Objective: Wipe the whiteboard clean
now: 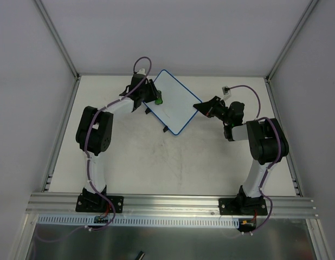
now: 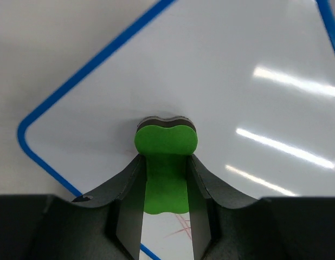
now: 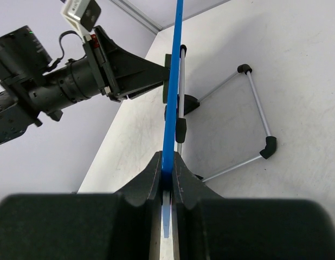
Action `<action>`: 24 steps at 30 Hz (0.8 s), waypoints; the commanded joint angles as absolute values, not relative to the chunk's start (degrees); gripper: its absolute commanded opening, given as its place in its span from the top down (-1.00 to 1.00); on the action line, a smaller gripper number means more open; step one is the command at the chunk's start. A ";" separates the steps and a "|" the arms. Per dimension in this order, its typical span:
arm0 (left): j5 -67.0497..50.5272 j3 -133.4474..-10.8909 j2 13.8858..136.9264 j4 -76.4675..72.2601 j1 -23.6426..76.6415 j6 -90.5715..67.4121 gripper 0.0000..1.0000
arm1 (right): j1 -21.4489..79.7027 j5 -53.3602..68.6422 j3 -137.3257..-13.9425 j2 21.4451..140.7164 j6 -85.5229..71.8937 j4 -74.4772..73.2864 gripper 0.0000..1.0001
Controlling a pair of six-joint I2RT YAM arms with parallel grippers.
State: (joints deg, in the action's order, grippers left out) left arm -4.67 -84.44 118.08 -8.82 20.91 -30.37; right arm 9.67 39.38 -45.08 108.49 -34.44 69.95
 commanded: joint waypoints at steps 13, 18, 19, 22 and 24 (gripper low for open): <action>-4.30 -78.22 121.64 -4.75 15.73 -43.24 1.00 | 10.37 44.65 -44.83 108.02 -35.16 85.25 1.00; -6.85 -78.93 121.47 -5.45 16.17 -43.16 1.00 | 10.37 44.74 -44.83 108.10 -35.33 85.43 1.00; -6.94 -78.58 121.12 -6.06 16.52 -42.98 1.00 | 10.46 44.74 -44.82 108.02 -35.33 85.43 1.00; -5.38 -75.51 118.75 -10.36 18.10 -42.54 1.00 | 10.28 44.74 -45.00 108.19 -35.42 85.43 1.00; -3.96 -72.25 116.56 -14.58 19.15 -42.02 1.00 | 10.28 44.74 -45.09 108.19 -35.60 85.52 1.00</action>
